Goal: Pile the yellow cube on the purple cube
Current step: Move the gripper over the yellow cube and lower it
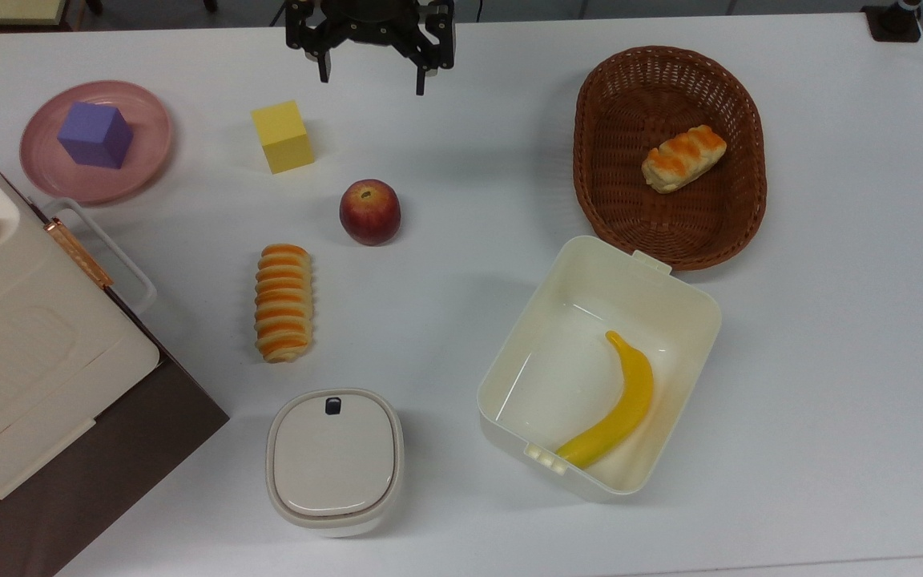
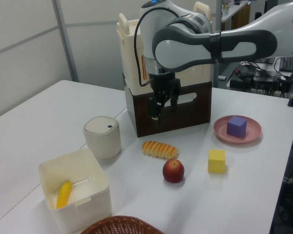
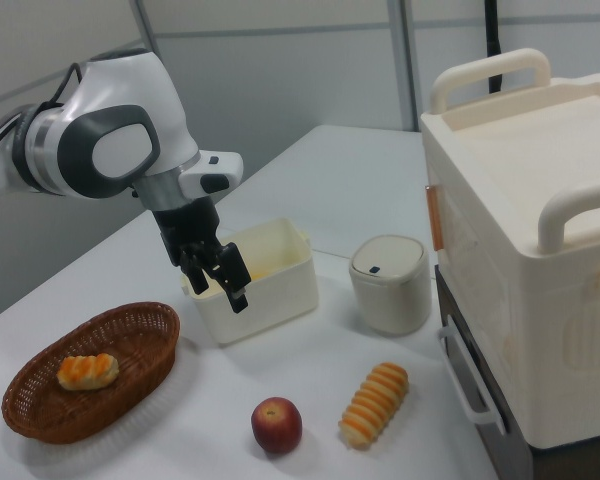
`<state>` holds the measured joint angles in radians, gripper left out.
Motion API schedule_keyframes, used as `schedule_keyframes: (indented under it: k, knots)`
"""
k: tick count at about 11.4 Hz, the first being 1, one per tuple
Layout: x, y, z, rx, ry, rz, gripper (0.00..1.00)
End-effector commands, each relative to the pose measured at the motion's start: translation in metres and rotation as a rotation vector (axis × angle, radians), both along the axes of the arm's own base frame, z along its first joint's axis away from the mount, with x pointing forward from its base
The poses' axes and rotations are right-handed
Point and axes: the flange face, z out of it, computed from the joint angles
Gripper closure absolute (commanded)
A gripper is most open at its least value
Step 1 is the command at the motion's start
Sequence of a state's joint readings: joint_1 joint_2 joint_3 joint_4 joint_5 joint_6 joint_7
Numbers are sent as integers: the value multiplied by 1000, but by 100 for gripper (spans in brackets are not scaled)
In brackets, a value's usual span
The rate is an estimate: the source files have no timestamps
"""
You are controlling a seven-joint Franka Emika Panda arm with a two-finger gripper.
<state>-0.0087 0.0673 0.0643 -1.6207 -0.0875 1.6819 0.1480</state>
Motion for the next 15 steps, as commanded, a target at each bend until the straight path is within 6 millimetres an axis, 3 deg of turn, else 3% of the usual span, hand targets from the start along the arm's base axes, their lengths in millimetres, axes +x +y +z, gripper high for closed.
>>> schedule_keyframes:
  k: [1, 5, 8, 10, 12, 15]
  knots:
    - [-23, -11, 5, -2, 17, 39, 0]
    - [-48, -23, -11, 8, 70, 118, 0]
    - [-59, -38, -50, 20, 163, 171, 0]
    - [-60, -56, -68, 23, 194, 141, 0]
    - [-63, -90, -102, 17, 260, 102, 0]
    - [-70, -132, -148, 2, 285, 198, 0]
